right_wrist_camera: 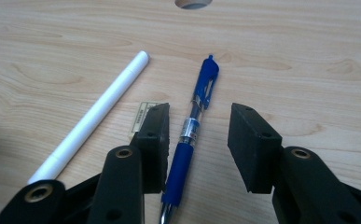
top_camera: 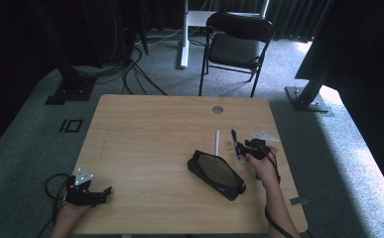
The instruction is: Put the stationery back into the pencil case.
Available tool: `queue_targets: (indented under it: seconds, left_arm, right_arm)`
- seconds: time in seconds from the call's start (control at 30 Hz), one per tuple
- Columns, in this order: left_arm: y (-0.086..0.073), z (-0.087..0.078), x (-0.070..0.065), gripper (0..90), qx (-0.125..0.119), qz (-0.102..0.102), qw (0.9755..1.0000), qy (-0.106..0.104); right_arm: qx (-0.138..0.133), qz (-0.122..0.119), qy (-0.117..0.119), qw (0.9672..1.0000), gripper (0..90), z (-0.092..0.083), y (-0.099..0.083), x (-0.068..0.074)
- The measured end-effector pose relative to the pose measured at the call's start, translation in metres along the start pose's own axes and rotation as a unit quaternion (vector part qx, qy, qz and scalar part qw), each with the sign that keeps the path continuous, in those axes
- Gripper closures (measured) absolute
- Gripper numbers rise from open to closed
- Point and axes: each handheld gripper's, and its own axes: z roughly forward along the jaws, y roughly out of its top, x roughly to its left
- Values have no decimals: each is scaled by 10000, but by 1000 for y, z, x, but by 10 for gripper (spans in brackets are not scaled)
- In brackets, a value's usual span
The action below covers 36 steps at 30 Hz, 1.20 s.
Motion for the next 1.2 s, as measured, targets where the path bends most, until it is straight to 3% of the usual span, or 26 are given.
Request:
queue_targets:
  seconds: [0.27,0.67,0.97,1.2]
  left_arm:
    - [0,0,0,4,0,1,10000,0]
    - [0,0,0,4,1,2,10000,0]
    - [0,0,0,4,3,1,10000,0]
    - [0,0,0,4,1,1,10000,0]
  right_arm:
    - [115,99,-34,9999,598,16,-2,3]
    - [362,-74,-358,9987,645,29,3,8]
    - [428,-44,-452,9981,657,34,1,9]
    - [466,57,-619,9970,721,34,2,7]
